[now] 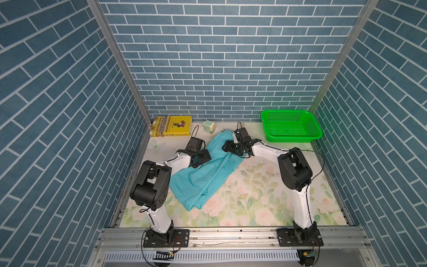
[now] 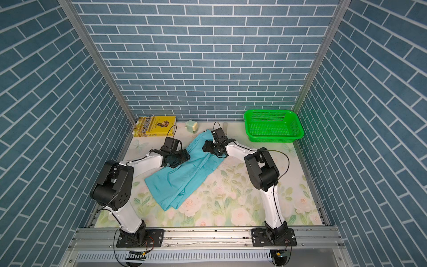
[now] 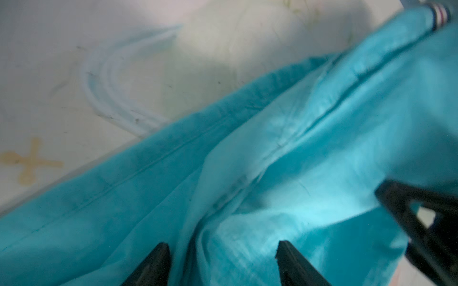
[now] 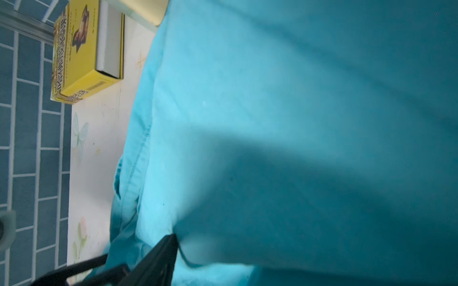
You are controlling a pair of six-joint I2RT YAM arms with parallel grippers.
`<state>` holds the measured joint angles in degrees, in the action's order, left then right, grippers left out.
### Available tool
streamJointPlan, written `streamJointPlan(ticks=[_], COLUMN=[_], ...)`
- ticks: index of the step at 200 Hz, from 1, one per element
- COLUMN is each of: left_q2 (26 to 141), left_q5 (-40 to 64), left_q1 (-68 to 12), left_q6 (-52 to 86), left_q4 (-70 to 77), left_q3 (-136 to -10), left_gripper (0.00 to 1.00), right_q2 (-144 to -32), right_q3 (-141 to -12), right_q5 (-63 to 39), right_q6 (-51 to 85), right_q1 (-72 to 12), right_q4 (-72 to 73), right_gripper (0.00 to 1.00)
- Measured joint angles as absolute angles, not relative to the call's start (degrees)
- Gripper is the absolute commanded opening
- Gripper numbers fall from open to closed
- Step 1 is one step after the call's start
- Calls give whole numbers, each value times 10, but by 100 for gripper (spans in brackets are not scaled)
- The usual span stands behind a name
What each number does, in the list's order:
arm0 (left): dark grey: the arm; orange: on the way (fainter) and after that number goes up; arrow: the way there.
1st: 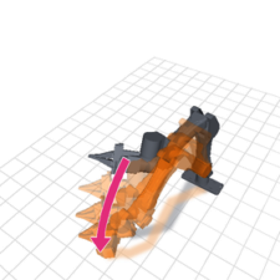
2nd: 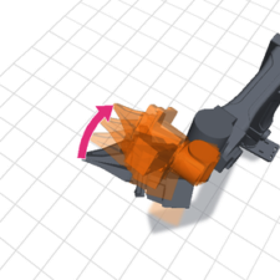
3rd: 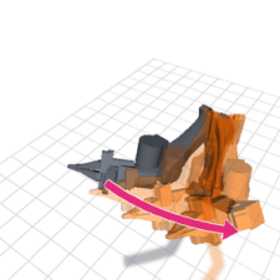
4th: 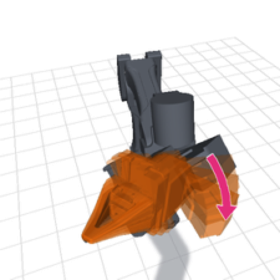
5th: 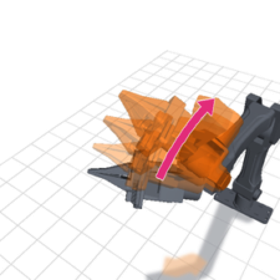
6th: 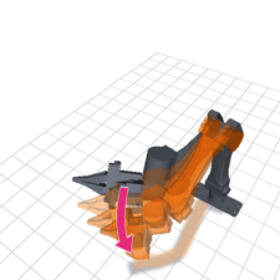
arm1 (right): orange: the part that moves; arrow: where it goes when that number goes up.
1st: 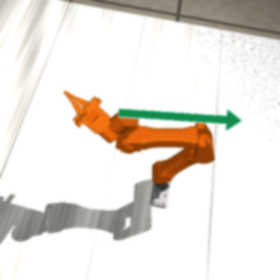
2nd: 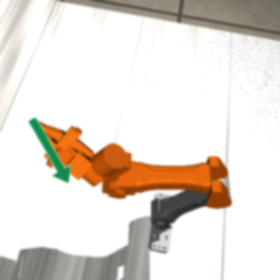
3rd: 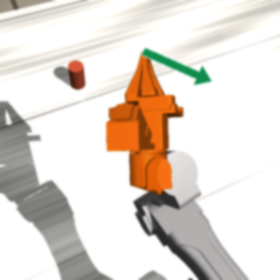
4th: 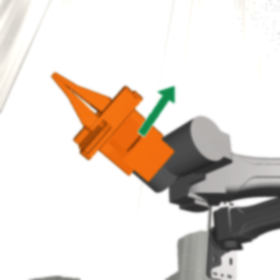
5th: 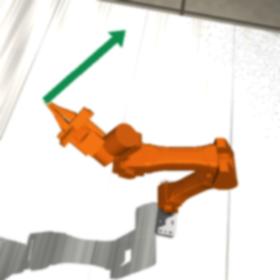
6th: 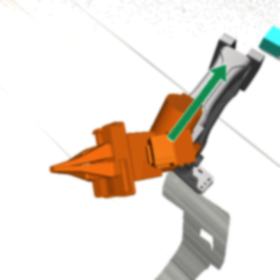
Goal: Roll up the long pants
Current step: Adjust the long pant at the center of the board.
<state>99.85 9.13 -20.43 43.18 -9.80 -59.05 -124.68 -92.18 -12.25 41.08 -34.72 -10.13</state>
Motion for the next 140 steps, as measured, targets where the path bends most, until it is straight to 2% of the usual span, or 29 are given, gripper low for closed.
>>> streamJointPlan(ticks=[81,140], left_q2=[963,957], left_q5=[77,51], left_q1=[-321,-438], left_q6=[434,442], left_q4=[-99,-117], left_q3=[-542,-554], left_gripper=[83,98], right_q2=[-1362,-1354], right_q3=[-1121,-1164], right_q5=[-119,-118], right_q6=[339,292], right_q1=[-322,-295], right_q4=[-189,-253], right_gripper=[79,86])
